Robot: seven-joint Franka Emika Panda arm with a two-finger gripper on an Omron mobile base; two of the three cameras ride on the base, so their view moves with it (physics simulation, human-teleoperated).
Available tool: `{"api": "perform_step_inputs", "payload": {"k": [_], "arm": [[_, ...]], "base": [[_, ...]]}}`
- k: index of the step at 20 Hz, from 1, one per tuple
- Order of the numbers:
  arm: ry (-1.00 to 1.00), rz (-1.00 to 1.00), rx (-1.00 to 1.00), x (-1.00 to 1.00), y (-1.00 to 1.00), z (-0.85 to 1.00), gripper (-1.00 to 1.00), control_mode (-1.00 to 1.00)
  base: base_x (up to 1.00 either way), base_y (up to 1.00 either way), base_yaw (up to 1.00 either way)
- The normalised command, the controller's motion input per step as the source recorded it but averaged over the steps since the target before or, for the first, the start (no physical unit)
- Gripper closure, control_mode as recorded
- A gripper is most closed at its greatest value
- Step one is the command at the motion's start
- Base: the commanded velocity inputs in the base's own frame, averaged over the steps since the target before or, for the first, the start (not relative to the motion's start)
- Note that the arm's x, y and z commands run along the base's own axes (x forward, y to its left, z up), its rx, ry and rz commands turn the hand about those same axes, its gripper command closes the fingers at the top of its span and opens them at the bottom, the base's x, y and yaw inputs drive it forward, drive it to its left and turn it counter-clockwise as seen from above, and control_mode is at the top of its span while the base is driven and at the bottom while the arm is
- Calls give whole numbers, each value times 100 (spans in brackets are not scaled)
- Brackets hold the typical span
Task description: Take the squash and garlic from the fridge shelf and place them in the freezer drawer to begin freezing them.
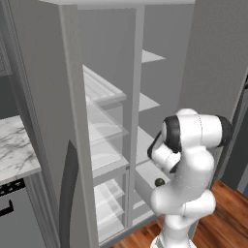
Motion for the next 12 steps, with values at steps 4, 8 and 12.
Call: {"api": "perform_step_inputs", "payload": {"k": [4,8,12], "arm": [[-36,-2,0,-100,0,100,-100,-100],[-26,0,0,-98,4,100,-100,-100],[-13,2,-9,-34,13,50,-100,-100]], "base": [[0,0,0],[0,0,0],[0,0,0]]}}
